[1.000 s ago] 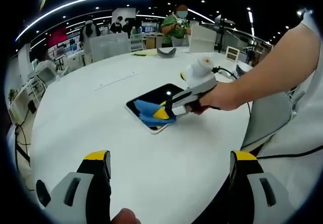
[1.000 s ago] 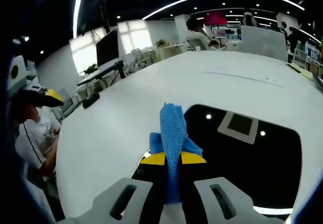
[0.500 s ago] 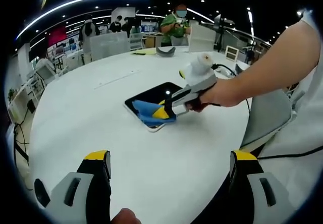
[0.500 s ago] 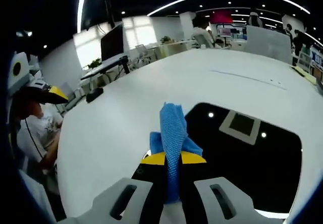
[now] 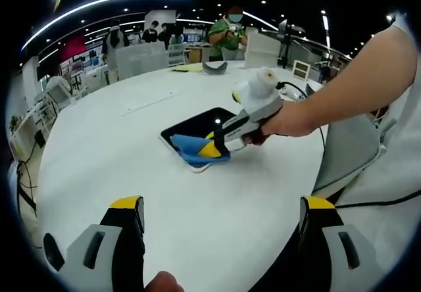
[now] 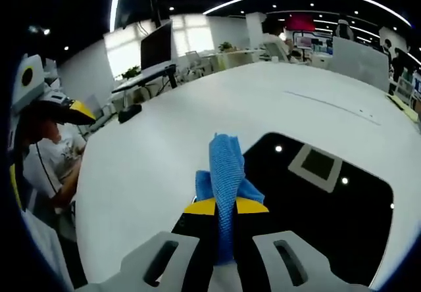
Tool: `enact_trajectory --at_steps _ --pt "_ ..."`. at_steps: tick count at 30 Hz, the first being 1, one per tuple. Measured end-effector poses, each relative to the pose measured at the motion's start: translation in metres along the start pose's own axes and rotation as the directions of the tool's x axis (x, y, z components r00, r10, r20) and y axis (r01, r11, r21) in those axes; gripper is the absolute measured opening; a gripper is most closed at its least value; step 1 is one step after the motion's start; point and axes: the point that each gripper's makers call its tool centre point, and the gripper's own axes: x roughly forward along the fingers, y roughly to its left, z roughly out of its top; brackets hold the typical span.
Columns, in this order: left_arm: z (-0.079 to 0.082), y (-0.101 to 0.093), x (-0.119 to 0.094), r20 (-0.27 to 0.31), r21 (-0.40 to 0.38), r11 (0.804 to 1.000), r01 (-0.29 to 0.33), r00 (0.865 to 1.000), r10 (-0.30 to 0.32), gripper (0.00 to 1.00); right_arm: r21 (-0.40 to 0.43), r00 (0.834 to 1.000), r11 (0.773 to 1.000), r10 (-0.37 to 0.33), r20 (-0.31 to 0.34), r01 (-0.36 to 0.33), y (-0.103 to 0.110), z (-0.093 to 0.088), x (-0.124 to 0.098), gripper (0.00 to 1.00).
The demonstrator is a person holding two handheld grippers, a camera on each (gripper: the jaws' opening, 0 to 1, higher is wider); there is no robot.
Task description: Wipe the mirror surface with the cleaning cloth until all visible marks leave the cleaned area.
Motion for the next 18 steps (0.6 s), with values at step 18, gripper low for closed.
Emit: enact_trajectory --at_steps 18 --pt "0.0080 -0.0023 0.0054 0.003 0.004 1.000 0.004 1.000 -0.004 0.99 -0.067 0.999 0.997 0.033 -0.024 -0.034 0.0060 -0.0046 -0.0042 0.03"
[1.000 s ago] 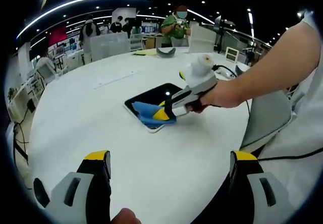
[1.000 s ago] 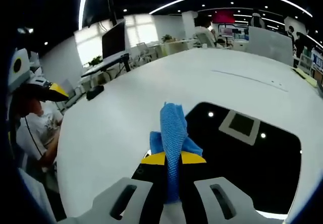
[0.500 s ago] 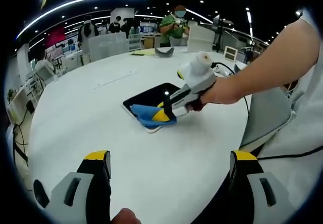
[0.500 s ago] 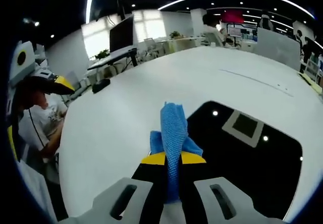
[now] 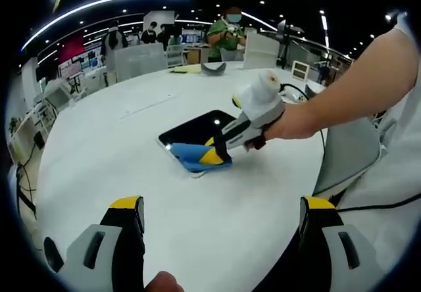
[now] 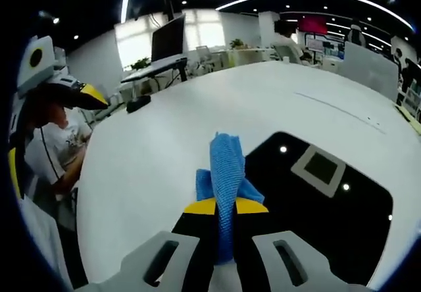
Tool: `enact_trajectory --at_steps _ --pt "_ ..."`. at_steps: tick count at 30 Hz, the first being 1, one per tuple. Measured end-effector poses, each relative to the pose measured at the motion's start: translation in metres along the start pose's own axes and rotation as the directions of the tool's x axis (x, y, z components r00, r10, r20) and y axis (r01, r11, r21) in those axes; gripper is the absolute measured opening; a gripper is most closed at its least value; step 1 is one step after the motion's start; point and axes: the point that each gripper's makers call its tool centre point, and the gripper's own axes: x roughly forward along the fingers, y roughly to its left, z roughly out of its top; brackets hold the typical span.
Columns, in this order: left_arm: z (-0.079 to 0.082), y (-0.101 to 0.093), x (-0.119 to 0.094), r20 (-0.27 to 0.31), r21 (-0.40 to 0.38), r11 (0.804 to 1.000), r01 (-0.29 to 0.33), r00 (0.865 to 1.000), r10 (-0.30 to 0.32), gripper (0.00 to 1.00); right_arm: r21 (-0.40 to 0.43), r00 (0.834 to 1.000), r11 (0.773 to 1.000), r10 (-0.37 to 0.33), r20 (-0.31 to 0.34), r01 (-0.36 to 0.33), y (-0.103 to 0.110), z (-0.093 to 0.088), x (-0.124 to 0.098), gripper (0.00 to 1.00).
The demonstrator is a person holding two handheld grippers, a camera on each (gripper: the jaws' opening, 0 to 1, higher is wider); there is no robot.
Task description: Wipe the mirror surface with the cleaning cloth until all visible marks leave the cleaned area.
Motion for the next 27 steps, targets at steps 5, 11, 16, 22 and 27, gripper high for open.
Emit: enact_trajectory --at_steps 5,11,16,22,27 --pt "0.000 -0.003 0.002 -0.014 0.007 1.000 0.000 1.000 0.000 0.99 0.011 1.000 1.000 0.006 0.013 -0.006 -0.002 -0.003 -0.005 0.03" --pt "0.002 -0.006 0.004 -0.017 0.009 1.000 0.006 1.000 -0.005 0.99 0.006 1.000 1.000 0.007 0.025 -0.007 -0.004 -0.006 -0.009 0.03" --pt "0.005 -0.007 0.005 -0.021 0.014 1.000 0.007 1.000 -0.007 0.99 0.014 0.999 1.000 0.001 0.034 -0.002 -0.008 -0.008 -0.013 0.03" --pt "0.010 -0.010 0.008 -0.019 0.016 1.000 0.007 1.000 -0.007 0.99 0.037 0.999 0.999 -0.005 0.037 0.004 -0.014 -0.012 -0.020 0.03" --pt "0.013 -0.014 0.011 -0.016 0.019 1.000 0.010 1.000 -0.010 0.99 0.037 0.999 0.999 -0.025 0.037 0.024 -0.025 -0.019 -0.030 0.03"
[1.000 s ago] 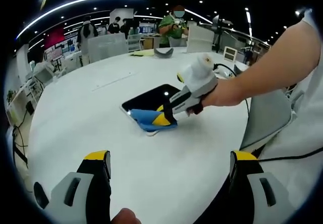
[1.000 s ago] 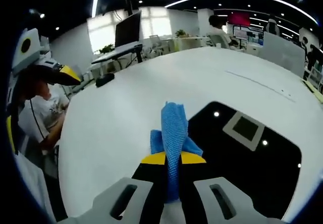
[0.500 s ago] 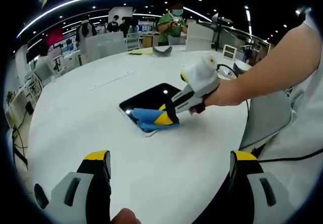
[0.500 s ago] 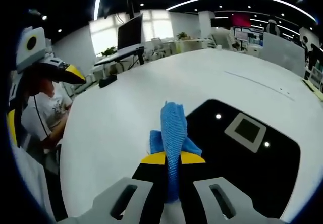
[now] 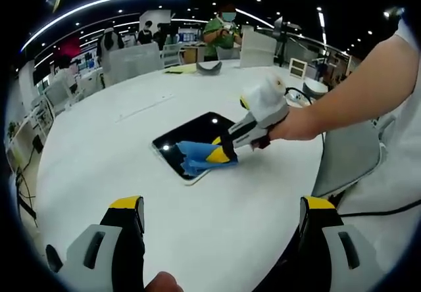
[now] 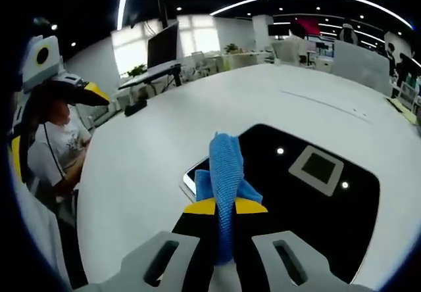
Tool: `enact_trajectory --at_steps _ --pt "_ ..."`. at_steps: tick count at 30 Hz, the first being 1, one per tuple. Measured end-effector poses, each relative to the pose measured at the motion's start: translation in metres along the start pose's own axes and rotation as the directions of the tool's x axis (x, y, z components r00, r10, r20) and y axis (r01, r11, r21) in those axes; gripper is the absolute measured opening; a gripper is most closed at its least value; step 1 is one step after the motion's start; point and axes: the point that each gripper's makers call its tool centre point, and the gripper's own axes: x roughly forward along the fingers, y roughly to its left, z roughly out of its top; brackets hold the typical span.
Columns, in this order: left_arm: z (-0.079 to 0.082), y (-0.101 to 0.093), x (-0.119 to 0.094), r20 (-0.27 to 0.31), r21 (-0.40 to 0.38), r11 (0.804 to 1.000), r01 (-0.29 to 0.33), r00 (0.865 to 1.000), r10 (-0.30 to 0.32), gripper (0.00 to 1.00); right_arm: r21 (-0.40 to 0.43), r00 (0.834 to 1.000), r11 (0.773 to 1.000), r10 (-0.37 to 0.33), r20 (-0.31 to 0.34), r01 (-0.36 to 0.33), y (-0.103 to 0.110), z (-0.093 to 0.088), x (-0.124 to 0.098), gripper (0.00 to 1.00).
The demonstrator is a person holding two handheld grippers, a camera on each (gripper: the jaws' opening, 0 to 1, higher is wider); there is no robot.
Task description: Wipe the mirror surface with the cleaning cloth until all visible marks leave the cleaned area.
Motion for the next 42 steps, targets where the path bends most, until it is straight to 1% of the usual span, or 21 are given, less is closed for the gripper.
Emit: enact_trajectory --at_steps 16,18,22,25,33,42 --pt "0.005 -0.009 0.001 -0.013 0.013 1.000 -0.003 1.000 0.003 0.99 0.038 0.998 0.998 -0.058 0.013 0.058 -0.026 -0.015 -0.027 0.03" --pt "0.007 -0.011 0.002 -0.008 0.011 1.000 -0.002 1.000 0.002 0.99 0.044 0.997 0.997 -0.070 0.014 0.069 -0.030 -0.018 -0.031 0.03" --pt "0.009 -0.016 0.005 -0.020 0.027 1.000 0.003 1.000 -0.003 0.99 0.056 0.996 0.995 -0.087 0.018 0.086 -0.039 -0.023 -0.041 0.03" --pt "0.011 -0.017 0.005 -0.018 0.028 1.000 0.002 1.000 -0.002 0.99 0.078 0.994 0.991 -0.111 0.024 0.108 -0.046 -0.028 -0.048 0.03" --pt "0.010 -0.023 0.007 -0.034 0.035 0.999 -0.001 0.999 0.002 0.99 0.118 0.986 0.980 -0.166 0.034 0.161 -0.065 -0.039 -0.068 0.03" --pt "0.014 -0.033 0.011 -0.040 0.051 0.999 0.010 0.999 -0.008 0.99 0.135 0.978 0.971 -0.204 0.044 0.196 -0.075 -0.047 -0.081 0.03"
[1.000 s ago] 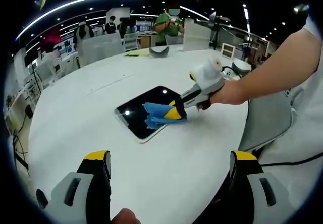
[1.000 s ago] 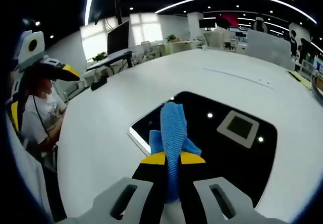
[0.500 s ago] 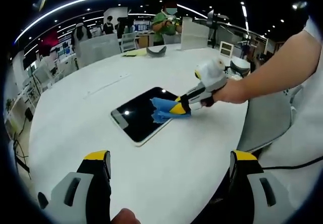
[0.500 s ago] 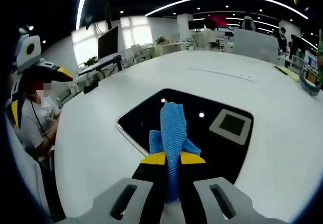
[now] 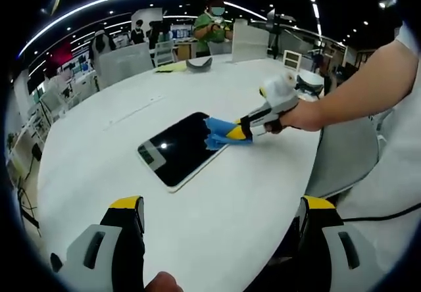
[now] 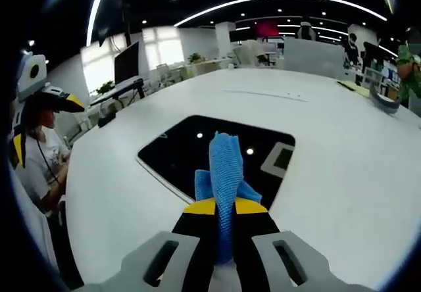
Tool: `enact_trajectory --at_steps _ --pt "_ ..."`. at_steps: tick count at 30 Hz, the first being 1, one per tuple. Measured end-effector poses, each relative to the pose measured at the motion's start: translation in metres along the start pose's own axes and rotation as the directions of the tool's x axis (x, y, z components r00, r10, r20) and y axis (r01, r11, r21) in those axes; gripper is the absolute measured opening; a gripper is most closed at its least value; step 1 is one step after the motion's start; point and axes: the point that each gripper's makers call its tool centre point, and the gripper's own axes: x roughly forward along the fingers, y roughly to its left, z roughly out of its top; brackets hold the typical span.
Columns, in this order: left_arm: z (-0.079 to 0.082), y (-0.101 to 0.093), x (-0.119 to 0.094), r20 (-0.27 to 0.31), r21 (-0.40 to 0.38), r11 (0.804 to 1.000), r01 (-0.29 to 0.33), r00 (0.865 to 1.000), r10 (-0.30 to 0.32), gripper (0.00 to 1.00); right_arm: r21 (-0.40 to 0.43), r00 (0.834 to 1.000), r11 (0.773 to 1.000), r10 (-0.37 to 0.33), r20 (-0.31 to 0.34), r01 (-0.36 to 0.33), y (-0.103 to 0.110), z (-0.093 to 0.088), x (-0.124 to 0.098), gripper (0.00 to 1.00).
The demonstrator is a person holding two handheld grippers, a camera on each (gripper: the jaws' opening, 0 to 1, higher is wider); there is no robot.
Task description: Wipe the mirror surface with the cleaning cloth until all visible marks leave the cleaned area.
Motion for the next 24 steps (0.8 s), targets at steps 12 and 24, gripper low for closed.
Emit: enact_trajectory --at_steps 12,24 --pt "-0.001 -0.007 0.002 -0.014 0.004 1.000 -0.013 1.000 0.013 0.99 0.022 0.996 0.996 -0.083 0.020 0.082 -0.012 -0.004 -0.009 0.03" --pt "-0.003 -0.008 0.001 -0.020 -0.005 0.999 -0.035 0.999 0.035 0.99 0.038 0.991 0.991 -0.128 0.036 0.126 -0.015 -0.005 -0.011 0.03"
